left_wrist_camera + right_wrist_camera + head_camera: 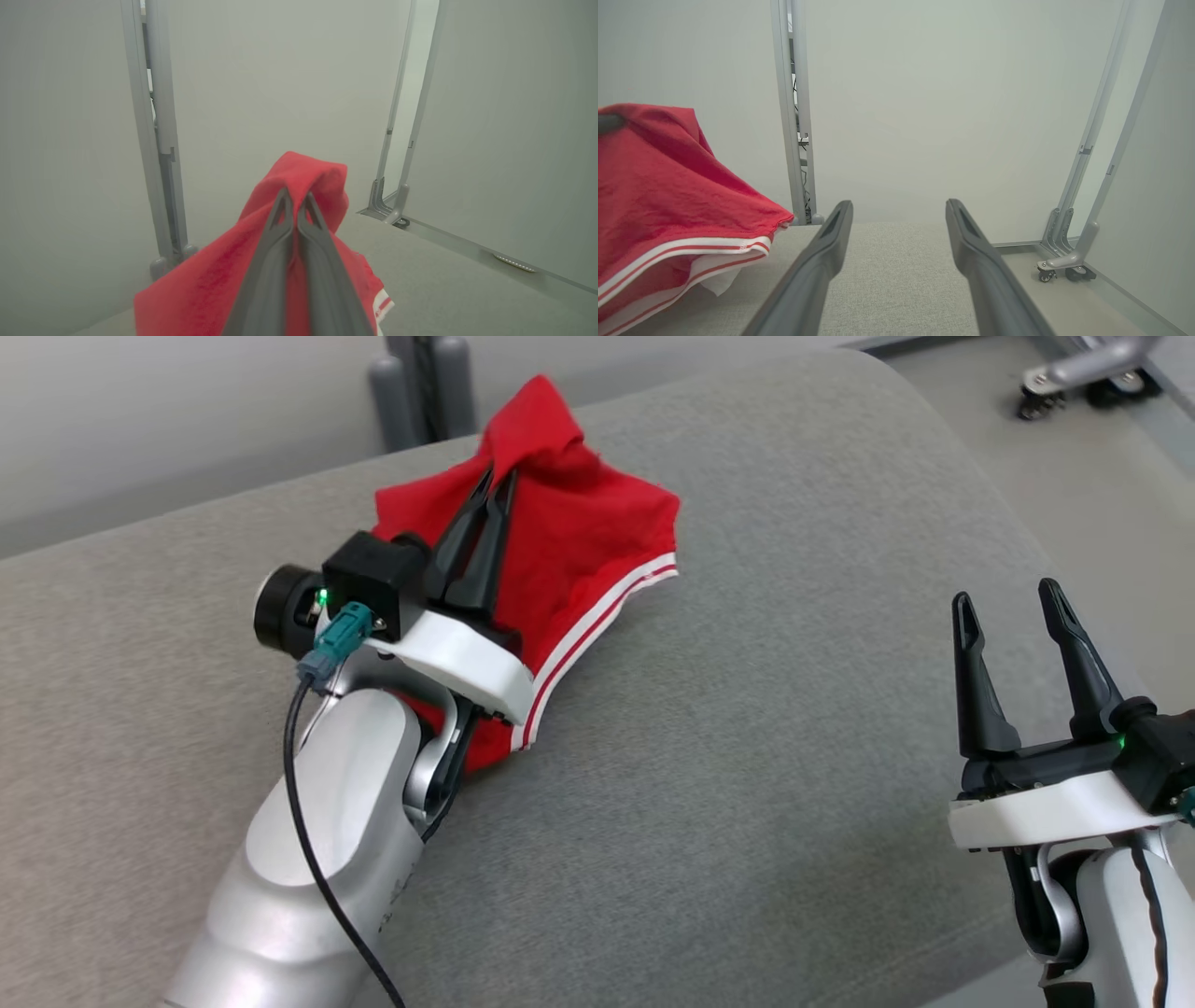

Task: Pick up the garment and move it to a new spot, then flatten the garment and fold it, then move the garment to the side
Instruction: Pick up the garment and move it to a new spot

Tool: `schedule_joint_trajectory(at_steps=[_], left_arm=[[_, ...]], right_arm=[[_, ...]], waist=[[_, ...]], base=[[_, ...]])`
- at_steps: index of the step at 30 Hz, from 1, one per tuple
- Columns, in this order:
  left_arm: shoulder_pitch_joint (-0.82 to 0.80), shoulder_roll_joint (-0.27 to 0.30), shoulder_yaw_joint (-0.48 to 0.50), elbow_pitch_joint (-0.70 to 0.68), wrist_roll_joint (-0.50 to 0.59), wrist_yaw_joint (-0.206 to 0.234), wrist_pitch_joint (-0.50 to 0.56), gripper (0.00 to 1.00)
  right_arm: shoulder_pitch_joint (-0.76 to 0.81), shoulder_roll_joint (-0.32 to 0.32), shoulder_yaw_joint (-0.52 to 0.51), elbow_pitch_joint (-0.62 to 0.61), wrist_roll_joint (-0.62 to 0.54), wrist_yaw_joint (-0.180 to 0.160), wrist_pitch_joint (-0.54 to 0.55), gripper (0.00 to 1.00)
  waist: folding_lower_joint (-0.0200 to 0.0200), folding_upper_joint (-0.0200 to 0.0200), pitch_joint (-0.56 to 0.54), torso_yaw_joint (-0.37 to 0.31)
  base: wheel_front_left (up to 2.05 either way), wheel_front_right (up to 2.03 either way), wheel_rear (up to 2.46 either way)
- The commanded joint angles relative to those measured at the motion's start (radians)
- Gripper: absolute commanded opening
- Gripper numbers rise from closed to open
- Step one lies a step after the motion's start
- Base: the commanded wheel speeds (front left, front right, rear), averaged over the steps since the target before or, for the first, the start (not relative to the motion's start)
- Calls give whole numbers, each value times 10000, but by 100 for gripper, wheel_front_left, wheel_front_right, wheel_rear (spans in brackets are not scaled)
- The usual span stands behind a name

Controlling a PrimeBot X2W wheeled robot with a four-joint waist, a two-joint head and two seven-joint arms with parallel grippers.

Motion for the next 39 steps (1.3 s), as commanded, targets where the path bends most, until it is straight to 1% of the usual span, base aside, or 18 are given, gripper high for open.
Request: schedule_joint_trajectory(at_steps=[1, 4, 6, 10, 11, 12, 13, 14, 16, 18, 23, 30, 34, 39], left_arm=[[-27, 33, -37, 368, 90, 57, -120, 0], [-80, -34, -222, 1204, 189, 117, -268, 0], [-112, -46, -232, 1771, 72, 137, -325, 0], [-257, -105, -302, 2650, 166, 133, -401, 0], [-288, -113, -291, 2760, 163, 89, -407, 7], [-326, -121, -279, 2756, 185, 52, -414, 37], [-323, -122, -285, 2730, 161, -33, -416, 55], [-326, -130, -262, 2617, 190, -51, -417, 100], [-300, -135, -230, 2483, 215, -75, -417, 100], [60, -147, 33, 1876, 255, 41, -414, 100], [949, -151, 499, 668, 296, 90, -416, 100], [2529, 5, 1484, -1126, 791, 414, -417, 100], [3753, 5, 2088, -2170, 1063, 498, -404, 100], [5047, -39, 2822, -2980, 1295, 580, -404, 100]], right_arm=[[-59, 27, -24, -12, 21, 1, -17, 100], [-64, 119, -24, 17, 75, 1, -17, 100], [-78, 167, 12, 32, 102, 1, -17, 100], [-136, 236, 73, 75, 84, 1, -17, 100], [-130, 236, 77, 79, 77, 1, -17, 100], [-107, 232, 37, 73, 61, 1, -17, 100], [-79, 222, 2, 79, 34, 1, -17, 100], [-49, 200, -31, 84, -4, 1, -17, 100], [-26, 179, -59, 78, -26, 1, -17, 100], [30, 106, -112, 59, -69, 1, -17, 100], [157, -61, -236, 47, -109, 1, -17, 100], [443, -205, -206, 83, -186, 1, -17, 100], [633, -223, -1, 62, -222, 1, -17, 100], [839, -297, 30, 99, -286, 1, -17, 100]], waist=[[0, 0, 411, -553], [0, 0, 562, -852], [0, 0, 639, -998], [0, 0, 731, -1140], [0, 0, 737, -1132], [0, 0, 730, -1090], [0, 0, 707, -1025], [0, 0, 672, -947], [0, 0, 631, -853], [0, 0, 404, -527], [0, 0, -129, 205], [0, 0, -837, 1298], [0, 0, -1067, 1720], [0, 0, -1222, 2096]], base=[[0, 0, 0], [0, 0, 0], [0, 0, 0], [0, 0, 0], [0, 0, 0], [0, 0, 0], [0, 0, 0], [0, 0, 0], [0, 0, 0], [0, 0, 0], [0, 0, 0], [0, 0, 0], [0, 0, 0], [0, 0, 0]])
